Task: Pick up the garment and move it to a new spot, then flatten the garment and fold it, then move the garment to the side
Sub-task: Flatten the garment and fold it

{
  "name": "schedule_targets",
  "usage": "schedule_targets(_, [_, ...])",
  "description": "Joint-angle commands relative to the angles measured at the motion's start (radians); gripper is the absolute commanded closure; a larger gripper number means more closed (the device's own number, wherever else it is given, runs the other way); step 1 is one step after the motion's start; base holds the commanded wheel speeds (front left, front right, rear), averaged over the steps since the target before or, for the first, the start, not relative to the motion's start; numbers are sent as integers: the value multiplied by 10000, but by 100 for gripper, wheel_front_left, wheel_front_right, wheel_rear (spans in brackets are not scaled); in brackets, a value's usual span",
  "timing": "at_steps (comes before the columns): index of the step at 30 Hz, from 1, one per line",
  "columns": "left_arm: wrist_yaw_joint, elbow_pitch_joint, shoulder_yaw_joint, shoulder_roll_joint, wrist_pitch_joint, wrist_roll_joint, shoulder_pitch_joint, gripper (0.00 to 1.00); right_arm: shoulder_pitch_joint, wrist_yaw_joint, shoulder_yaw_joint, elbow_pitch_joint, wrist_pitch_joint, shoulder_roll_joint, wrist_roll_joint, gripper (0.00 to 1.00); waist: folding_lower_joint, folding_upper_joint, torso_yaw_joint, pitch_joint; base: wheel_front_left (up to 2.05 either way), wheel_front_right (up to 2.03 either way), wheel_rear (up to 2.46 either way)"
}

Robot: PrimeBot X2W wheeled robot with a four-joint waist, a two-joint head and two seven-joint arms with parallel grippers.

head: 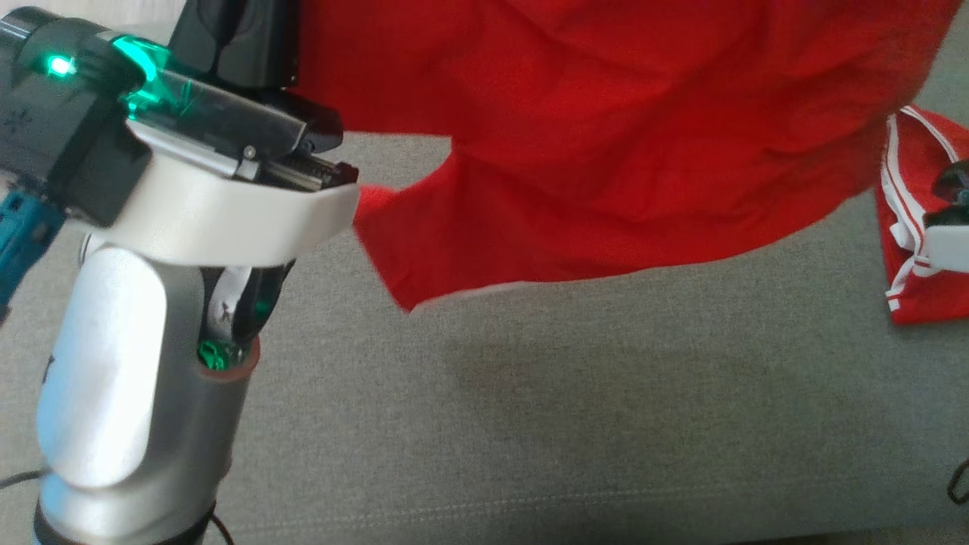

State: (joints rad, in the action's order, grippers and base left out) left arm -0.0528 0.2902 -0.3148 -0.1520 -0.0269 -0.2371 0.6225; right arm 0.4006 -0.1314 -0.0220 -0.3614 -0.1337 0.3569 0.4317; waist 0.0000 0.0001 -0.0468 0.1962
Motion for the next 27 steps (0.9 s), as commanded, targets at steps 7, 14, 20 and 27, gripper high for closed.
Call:
schedule_targets(7, [215, -926, 345, -66, 157, -387, 1369, 100, 1199, 7, -350, 477, -243, 162, 458, 100, 0, -1, -15, 583, 0, 0, 0])
schedule_targets(14, [745, -4209, 449, 340, -600, -679, 4061, 100, 3836, 7, -1002, 2821, 281, -82, 803, 100, 0, -1, -147, 1391, 0, 0, 0])
schedule_targets(20, [929, -7403, 739, 501, -1946, -659, 6275, 100, 6365, 7, -2047, 5668, 1334, -607, 1159, 100, 0, -1, -381, 1738, 0, 0, 0])
schedule_targets(27, [1058, -10176, 843, 621, -2300, -665, 7006, 100, 7757, 7, -3153, 8777, 2627, -1212, 1080, 100, 0, -1, -451, 2022, 0, 0, 0])
